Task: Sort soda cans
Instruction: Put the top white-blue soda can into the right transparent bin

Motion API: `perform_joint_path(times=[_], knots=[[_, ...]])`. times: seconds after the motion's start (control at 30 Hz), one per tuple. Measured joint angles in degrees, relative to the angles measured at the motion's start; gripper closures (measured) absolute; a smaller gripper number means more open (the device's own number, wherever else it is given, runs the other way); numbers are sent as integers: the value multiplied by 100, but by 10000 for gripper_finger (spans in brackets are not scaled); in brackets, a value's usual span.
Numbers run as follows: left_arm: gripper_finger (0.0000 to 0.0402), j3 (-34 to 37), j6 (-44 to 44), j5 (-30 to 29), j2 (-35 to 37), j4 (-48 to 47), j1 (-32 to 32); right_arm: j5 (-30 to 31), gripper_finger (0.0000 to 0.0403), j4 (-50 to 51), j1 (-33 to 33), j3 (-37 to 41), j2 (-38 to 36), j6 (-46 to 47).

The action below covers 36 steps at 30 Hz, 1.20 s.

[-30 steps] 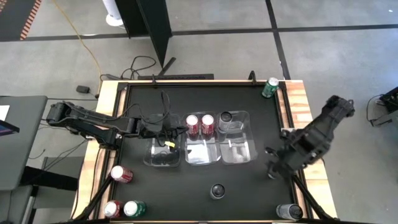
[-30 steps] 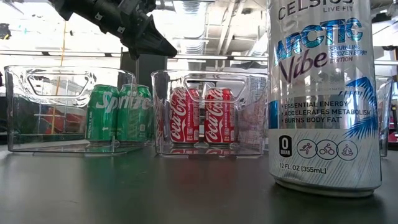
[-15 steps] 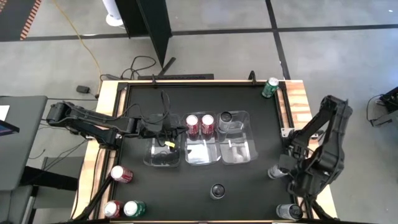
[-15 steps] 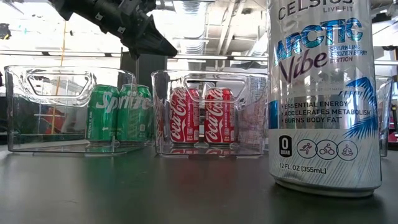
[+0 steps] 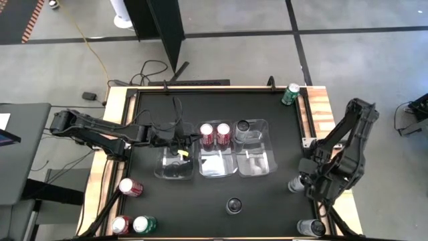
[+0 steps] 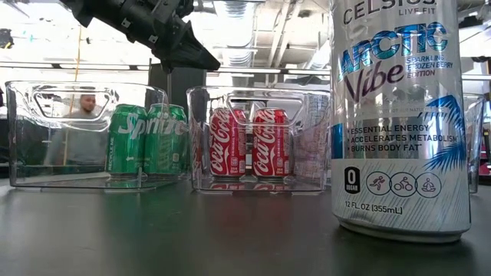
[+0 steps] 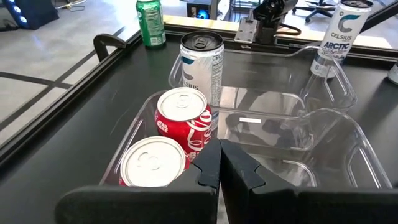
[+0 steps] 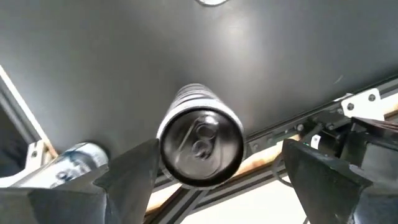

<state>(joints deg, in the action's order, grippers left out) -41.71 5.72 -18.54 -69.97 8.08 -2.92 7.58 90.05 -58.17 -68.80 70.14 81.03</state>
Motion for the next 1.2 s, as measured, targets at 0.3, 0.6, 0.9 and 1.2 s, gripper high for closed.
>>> perform_joint_path(times=[0.3,0.6,0.9,1.2], knots=[[401,0,5,4,0,-2,0,-18,36,-234,137,21,43,-33],[401,0,43,55,0,-5,2,-235,34,-619,129,489,36,-3],[401,0,52,64,0,-5,2,-357,34,-1199,137,1009,33,-153],[401,0,52,67,0,-5,2,-361,61,-1721,233,1420,31,-352]])
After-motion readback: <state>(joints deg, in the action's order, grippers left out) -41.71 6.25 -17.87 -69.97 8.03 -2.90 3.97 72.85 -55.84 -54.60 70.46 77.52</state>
